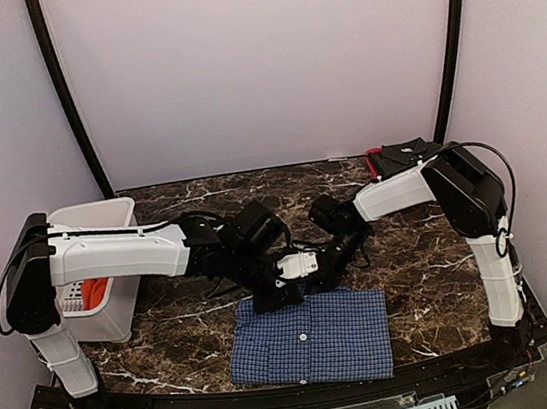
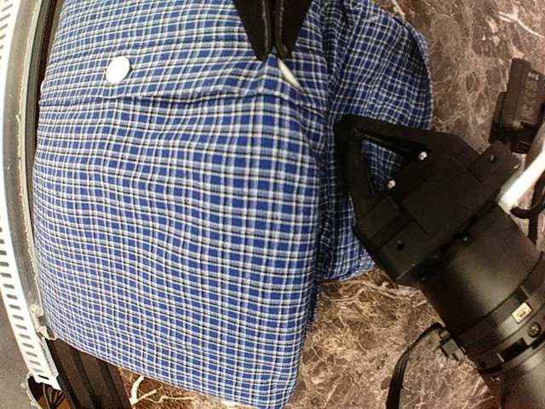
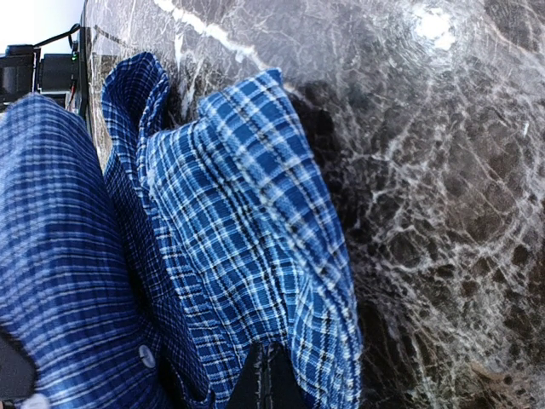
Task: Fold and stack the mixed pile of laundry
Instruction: Smooth out the square-folded shirt at the center of the board.
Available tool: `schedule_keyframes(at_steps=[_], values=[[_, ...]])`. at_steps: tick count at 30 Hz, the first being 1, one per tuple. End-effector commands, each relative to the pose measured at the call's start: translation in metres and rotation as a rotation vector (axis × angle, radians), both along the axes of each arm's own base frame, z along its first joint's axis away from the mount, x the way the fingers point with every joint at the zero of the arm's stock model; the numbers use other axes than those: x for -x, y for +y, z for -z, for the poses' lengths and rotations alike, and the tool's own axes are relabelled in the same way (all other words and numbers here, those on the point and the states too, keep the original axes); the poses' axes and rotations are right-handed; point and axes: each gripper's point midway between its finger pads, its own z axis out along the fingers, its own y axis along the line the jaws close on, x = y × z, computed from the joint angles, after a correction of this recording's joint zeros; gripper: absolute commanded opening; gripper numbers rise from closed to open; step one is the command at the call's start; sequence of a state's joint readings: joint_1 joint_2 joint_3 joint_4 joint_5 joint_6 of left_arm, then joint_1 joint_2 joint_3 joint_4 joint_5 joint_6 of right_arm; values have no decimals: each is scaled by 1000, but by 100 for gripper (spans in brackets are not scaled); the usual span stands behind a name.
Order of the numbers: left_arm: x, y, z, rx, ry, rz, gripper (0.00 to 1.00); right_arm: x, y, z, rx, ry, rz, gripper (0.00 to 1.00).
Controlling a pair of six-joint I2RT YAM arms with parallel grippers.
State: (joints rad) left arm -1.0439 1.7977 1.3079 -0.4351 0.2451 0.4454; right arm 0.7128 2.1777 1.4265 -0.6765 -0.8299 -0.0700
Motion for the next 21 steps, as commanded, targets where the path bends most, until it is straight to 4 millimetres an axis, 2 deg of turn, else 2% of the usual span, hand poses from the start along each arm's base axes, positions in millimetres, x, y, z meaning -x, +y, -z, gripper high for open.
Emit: schedule_keyframes(at_steps=[1,8,13,16,21], values=[[-19,5,-25,24,-140,-33,0,5,-8,21,65,-9,-10,0],[-49,4,-29,50,-292,-92,0,6,-7,20,56,-6,-14,0],[-67,9,-21,43,-404,-135,0,2,-7,13,57,-25,-10,0],[-70,5,-18,71,-440,-133,0,-9,-4,-5,43,-70,6,0],[-75,5,0,45,-453,-136,0,-31,-4,-49,25,-171,45,9]])
